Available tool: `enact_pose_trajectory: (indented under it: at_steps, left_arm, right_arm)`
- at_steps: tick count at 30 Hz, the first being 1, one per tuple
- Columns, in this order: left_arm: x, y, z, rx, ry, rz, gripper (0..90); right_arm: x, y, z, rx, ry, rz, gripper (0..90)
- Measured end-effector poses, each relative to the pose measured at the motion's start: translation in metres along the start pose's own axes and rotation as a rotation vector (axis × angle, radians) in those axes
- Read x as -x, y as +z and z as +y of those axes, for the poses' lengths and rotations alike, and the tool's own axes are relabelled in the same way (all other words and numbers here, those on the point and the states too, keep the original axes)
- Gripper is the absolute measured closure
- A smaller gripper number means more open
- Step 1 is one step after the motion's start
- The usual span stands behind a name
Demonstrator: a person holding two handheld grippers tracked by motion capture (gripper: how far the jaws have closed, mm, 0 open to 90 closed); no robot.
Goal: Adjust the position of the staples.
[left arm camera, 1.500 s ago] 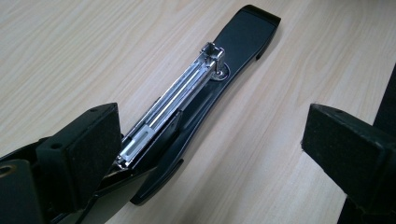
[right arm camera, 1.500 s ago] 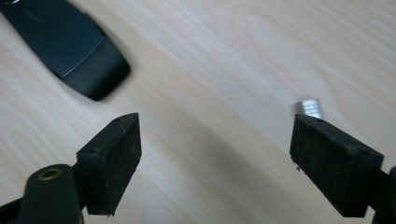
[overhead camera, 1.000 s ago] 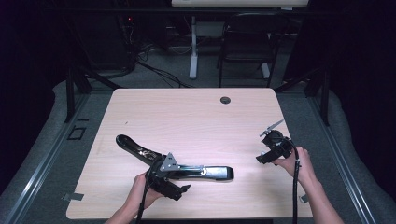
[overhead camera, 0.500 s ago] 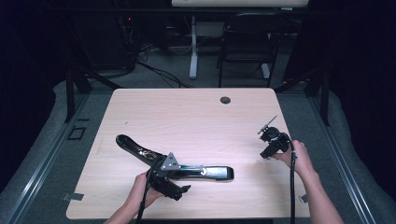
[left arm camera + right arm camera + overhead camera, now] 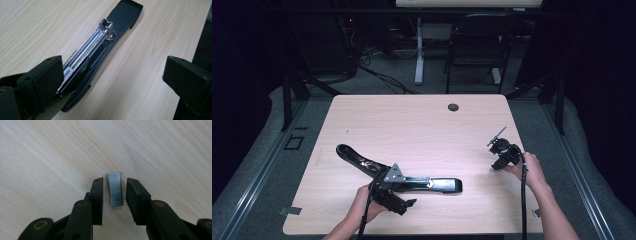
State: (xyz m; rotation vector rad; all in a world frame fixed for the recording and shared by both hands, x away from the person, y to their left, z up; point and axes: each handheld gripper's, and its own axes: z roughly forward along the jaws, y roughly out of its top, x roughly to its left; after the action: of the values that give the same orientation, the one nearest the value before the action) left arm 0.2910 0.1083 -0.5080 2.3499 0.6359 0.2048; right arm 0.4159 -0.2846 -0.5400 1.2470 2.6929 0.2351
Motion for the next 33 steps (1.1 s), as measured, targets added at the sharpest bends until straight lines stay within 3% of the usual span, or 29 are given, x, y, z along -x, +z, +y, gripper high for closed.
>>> enact_pose_trajectory:
  at_steps: [1,2,4,5,9,12,14,16,18,19,23,25,27,29,30,31,33]
  left_arm:
    - [0.0,0.0,0.0,0.001,-0.001,0.0,4.0]
    - [0.0,0.0,0.0,0.0,-0.001,0.0,4.0]
    - [0.0,0.0,0.0,-0.004,0.0,0.001,4.3]
    - [0.0,0.0,0.0,-0.006,0.0,0.001,4.4]
    - [0.0,0.0,0.0,-0.01,0.002,0.003,4.6]
    - [0.0,0.0,0.0,-0.007,0.001,0.004,4.7]
    - [0.0,0.0,0.0,-0.005,-0.001,0.005,4.7]
    - [0.0,-0.001,0.0,-0.004,0.002,0.007,4.8]
    - [0.0,-0.001,0.0,-0.005,0.002,0.009,4.8]
    - [0.0,-0.001,0.0,-0.005,0.002,0.008,4.9]
    - [0.0,-0.002,0.0,-0.001,0.0,0.012,5.0]
    - [0.0,-0.002,0.0,0.002,0.001,0.017,5.0]
    - [0.0,-0.002,0.0,0.005,0.001,0.015,5.0]
    - [0.0,-0.003,0.0,0.005,0.001,0.017,5.0]
    - [0.0,-0.003,0.0,0.003,0.002,0.02,5.0]
    - [0.0,-0.003,0.0,0.003,0.0,0.021,5.1]
    - [0.0,-0.003,0.0,0.003,0.0,0.021,5.1]
  right_arm:
    - [0.001,-0.001,0.001,-0.028,-0.022,-0.005,70.2]
    - [-0.001,0.001,0.0,-0.004,-0.003,-0.006,73.2]
    - [-0.001,-0.001,0.001,-0.03,-0.028,-0.018,77.5]
    - [-0.002,0.001,0.0,-0.003,-0.003,-0.017,77.6]
    - [-0.002,0.0,0.0,-0.008,0.006,-0.016,77.7]
    - [0.001,-0.003,0.002,-0.052,-0.02,-0.013,77.8]
    - [-0.001,-0.002,-0.001,-0.005,0.021,-0.011,77.8]
    - [0.0,-0.007,0.001,-0.032,0.002,-0.005,77.8]
    - [-0.002,-0.01,0.0,-0.013,0.008,-0.009,77.9]
    - [-0.004,-0.01,0.0,0.006,0.028,-0.006,77.8]
    - [-0.01,-0.018,0.002,0.0,0.016,0.005,77.8]
    - [-0.015,-0.02,0.003,0.019,0.033,0.023,77.8]
    - [-0.02,-0.024,0.004,0.01,0.017,0.037,77.8]
    - [-0.027,-0.027,0.005,0.042,0.024,0.052,77.8]
    - [-0.028,-0.031,0.007,0.004,-0.02,0.049,77.8]
    - [-0.033,-0.03,0.006,0.028,-0.012,0.047,77.8]
    - [-0.038,-0.032,0.006,0.027,-0.018,0.055,77.8]
